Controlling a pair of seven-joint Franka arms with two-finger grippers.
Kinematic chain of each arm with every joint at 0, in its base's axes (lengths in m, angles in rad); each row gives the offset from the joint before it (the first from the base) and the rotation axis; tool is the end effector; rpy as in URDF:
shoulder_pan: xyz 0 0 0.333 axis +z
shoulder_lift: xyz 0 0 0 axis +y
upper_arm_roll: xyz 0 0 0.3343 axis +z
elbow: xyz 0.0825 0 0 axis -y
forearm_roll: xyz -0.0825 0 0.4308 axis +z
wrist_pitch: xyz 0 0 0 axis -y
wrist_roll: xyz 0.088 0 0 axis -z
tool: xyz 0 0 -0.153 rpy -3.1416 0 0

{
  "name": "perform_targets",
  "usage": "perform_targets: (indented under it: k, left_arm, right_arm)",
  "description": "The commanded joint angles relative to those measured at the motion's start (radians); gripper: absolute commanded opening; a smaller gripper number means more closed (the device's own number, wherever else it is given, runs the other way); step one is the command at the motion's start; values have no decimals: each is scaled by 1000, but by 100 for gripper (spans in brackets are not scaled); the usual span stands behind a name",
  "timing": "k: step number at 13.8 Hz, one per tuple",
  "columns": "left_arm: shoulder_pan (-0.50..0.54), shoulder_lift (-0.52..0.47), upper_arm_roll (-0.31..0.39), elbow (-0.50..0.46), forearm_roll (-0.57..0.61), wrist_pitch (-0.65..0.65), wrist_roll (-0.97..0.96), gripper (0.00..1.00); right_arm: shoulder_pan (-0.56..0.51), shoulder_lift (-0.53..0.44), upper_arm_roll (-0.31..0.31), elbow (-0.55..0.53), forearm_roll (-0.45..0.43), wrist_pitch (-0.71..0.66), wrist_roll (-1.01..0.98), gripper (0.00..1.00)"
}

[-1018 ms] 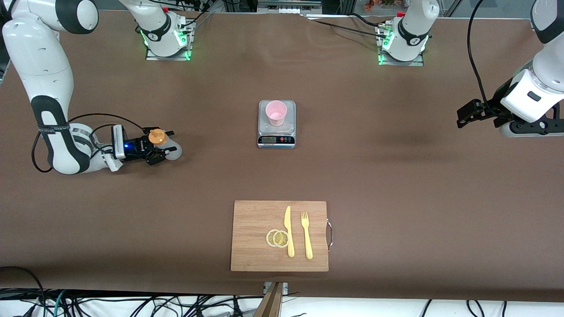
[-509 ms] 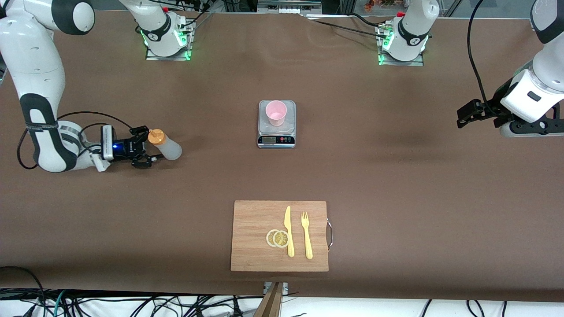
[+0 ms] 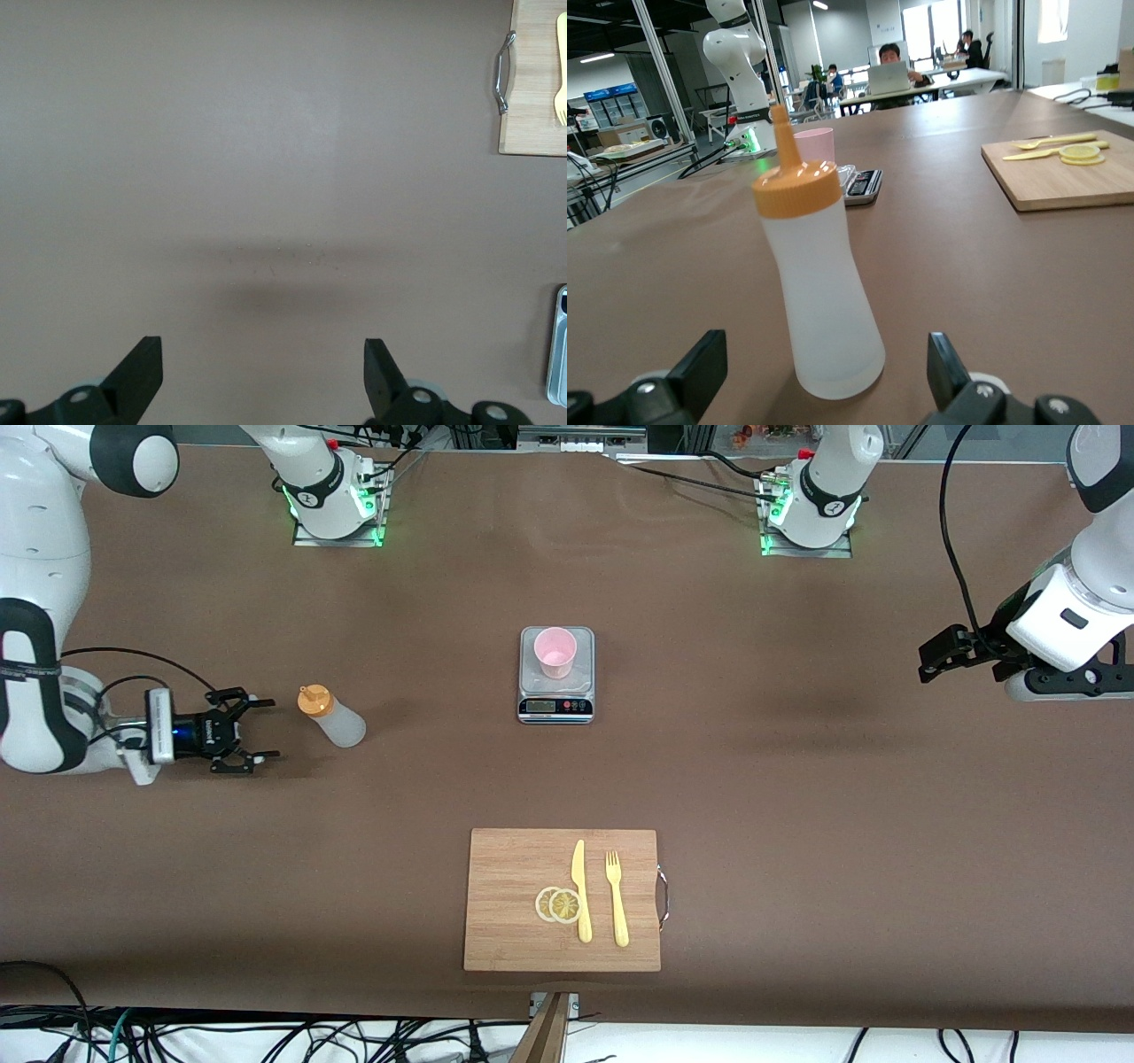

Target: Add sauce to pink cup with both arms

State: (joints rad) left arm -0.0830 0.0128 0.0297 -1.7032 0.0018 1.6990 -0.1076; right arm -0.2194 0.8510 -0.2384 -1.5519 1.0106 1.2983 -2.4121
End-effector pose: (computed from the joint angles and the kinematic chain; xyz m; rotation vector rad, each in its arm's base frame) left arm 0.6095 -0.0323 0.5310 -3.1368 -0.0848 0.0263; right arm 0.6180 -0.1283 0.1211 -1.3493 -1.3998 -0.7598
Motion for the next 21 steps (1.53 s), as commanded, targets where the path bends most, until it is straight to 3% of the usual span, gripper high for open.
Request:
perform_targets:
  k: [1, 9, 15, 20, 21]
  left_arm:
    - [2, 13, -4, 31, 20, -18, -7, 100]
    - [2, 13, -4, 31, 18, -18, -7, 100]
    - [2, 13, -4, 31, 18, -18, -7, 100]
    - [2, 12, -2, 31, 18, -18, -7, 100]
    - [2, 12, -2, 31, 20, -18, -7, 100]
  right_arm:
    - [-6, 2, -1, 119, -52, -48, 158, 100]
    - [67, -30, 8, 384, -136, -37, 879, 100]
    - [153, -223, 11, 385, -282, -30, 1387, 100]
    - [244, -380, 36, 346, -458, 10, 1825, 100]
    - [258, -406, 50, 334, -530, 22, 1878, 100]
